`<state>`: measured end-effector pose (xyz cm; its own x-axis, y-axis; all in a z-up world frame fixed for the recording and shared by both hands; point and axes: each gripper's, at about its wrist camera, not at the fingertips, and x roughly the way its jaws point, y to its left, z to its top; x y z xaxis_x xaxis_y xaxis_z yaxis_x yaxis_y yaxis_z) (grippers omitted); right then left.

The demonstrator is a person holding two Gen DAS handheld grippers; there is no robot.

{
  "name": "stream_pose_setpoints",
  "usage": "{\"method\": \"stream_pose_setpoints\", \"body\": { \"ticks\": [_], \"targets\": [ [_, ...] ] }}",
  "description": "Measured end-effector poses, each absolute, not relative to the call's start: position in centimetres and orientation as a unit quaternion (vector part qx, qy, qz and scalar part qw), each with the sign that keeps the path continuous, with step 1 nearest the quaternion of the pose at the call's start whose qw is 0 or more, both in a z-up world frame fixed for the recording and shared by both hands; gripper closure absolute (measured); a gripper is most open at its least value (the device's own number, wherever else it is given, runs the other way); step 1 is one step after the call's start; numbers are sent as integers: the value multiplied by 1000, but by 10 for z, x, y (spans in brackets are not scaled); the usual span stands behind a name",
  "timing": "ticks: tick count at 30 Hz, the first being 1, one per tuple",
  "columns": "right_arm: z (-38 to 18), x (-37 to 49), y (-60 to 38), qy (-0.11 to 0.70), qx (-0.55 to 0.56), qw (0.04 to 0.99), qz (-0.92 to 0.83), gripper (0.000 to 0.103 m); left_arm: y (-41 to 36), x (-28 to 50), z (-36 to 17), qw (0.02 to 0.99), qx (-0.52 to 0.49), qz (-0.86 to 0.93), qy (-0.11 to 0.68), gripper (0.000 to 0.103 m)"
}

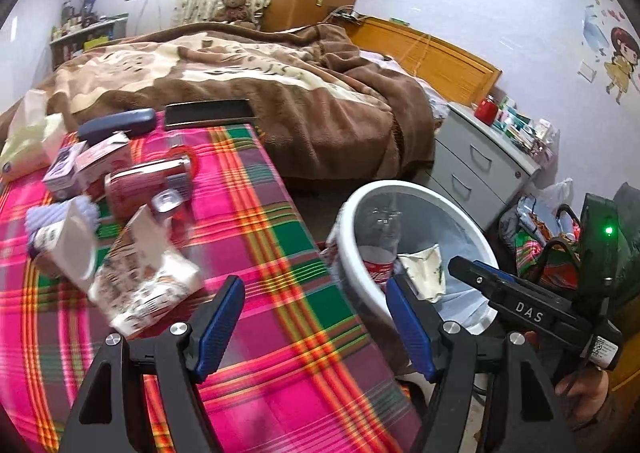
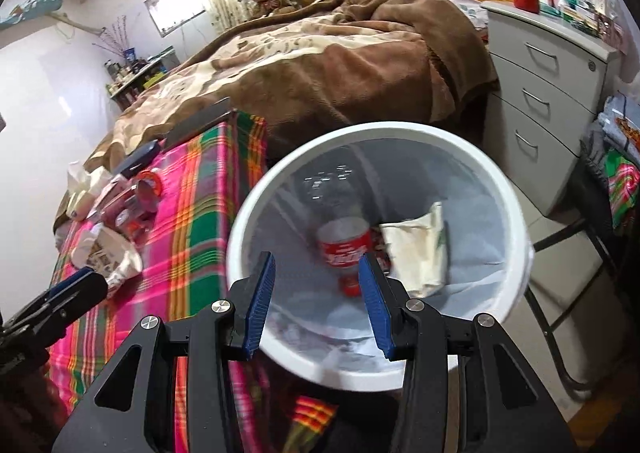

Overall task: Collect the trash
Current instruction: 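Withdraw both tools from the bin toward the remaining trash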

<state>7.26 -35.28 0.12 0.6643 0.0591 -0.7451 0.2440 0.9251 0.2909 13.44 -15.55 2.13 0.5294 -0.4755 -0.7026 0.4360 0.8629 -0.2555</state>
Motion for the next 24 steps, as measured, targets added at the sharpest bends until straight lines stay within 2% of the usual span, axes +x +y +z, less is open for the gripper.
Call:
{"method": "stream_pose_setpoints", "body": {
  "ticks": [24],
  "targets": [
    [-11, 105, -242, 429, 166, 886, 61, 58, -10, 141, 12, 902, -76, -142, 400, 30]
  ]
}}
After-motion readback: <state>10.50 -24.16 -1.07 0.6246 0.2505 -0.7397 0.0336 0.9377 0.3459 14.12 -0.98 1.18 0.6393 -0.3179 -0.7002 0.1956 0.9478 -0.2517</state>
